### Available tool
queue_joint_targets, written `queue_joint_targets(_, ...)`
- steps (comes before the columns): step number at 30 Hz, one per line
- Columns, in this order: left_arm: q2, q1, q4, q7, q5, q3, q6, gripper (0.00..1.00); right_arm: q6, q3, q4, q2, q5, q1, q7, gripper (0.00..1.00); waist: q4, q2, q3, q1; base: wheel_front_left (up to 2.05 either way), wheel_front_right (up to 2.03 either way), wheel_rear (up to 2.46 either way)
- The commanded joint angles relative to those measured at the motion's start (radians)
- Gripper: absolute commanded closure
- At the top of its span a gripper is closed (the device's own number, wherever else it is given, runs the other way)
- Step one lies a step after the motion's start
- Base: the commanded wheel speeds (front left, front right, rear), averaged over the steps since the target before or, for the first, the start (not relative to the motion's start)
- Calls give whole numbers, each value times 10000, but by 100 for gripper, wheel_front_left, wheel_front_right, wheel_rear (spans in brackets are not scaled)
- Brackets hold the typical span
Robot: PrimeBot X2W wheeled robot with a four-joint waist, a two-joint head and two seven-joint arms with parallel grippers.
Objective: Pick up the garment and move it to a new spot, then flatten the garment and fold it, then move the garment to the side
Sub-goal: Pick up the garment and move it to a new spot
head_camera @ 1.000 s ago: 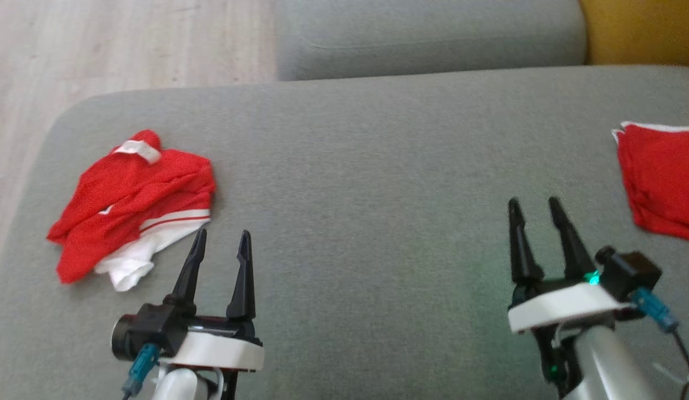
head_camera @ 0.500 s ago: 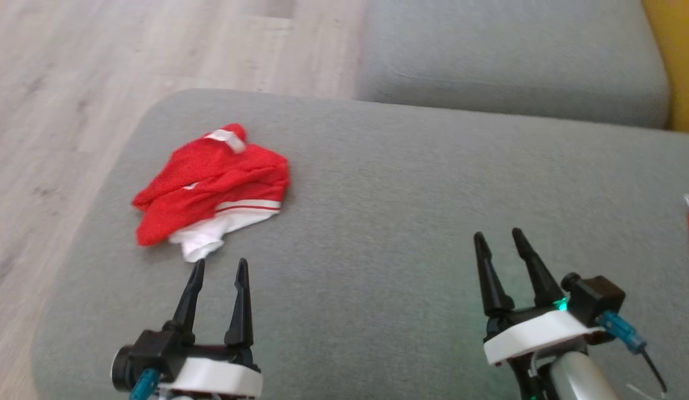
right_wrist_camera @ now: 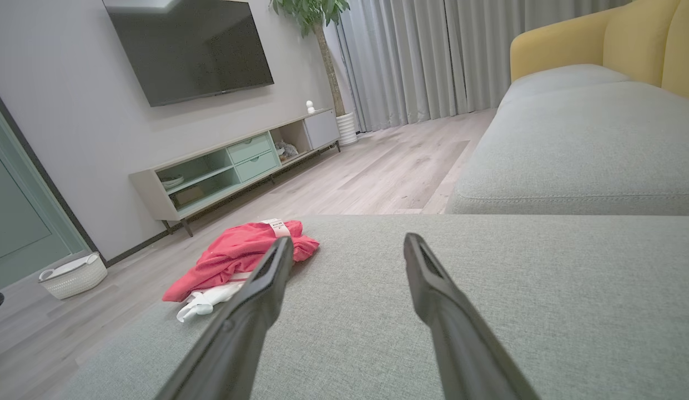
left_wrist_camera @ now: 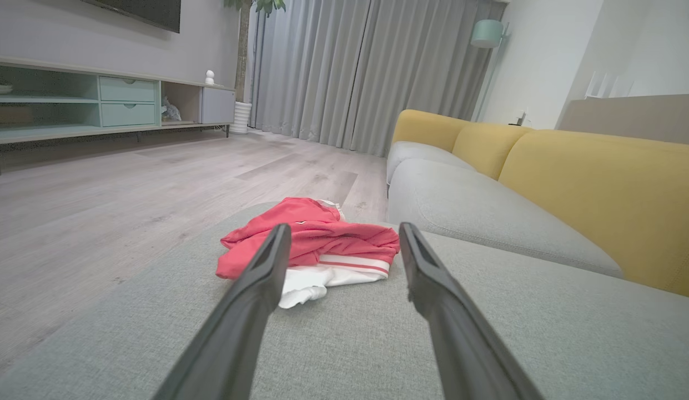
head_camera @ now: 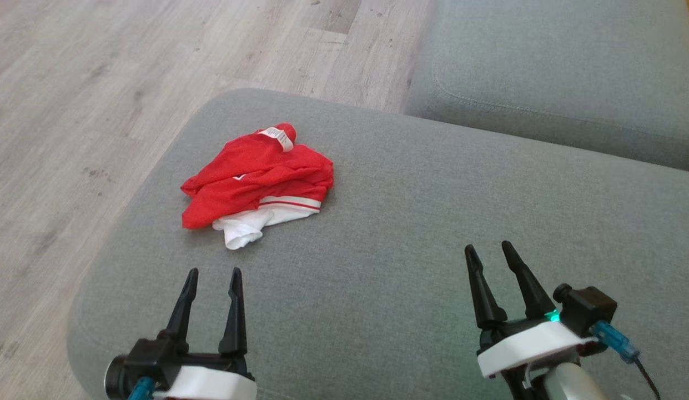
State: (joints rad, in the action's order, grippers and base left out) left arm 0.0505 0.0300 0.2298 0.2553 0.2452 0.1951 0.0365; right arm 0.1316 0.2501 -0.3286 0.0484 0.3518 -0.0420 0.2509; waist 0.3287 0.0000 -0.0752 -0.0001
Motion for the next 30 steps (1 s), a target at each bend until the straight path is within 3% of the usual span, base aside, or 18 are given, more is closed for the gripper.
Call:
queue_joint_targets(1,-3,-304,-280,65,-76,-334,41,0,-9,221,375,18,35,-232,108,0,-5,0,32,1,0,0,0)
queue_joint_targets(10,229,-1118,359,65,-579,-239,306,0,-9,-100,495,18,28,-389,108,0,-612,0,708,1,0,0,0)
queue_joint_targets(17,875,-3694,1908,-980,-1028,223,632,0,-9,-248,799,18,-358,-910,108,0,-1438,0,2101,1,0,0,0)
queue_joint_targets(22,1143,-5962,3584,-2218,-681,445,852,0,-9,-265,978,18,-532,-1392,108,0,-2098,0,3228,1,0,0,0)
queue_joint_targets(30,1578,-7825,5101,-2501,-487,613,913,0,-9,-278,1110,18,-492,-1862,109,0,-2687,0,4176,1,0,0,0)
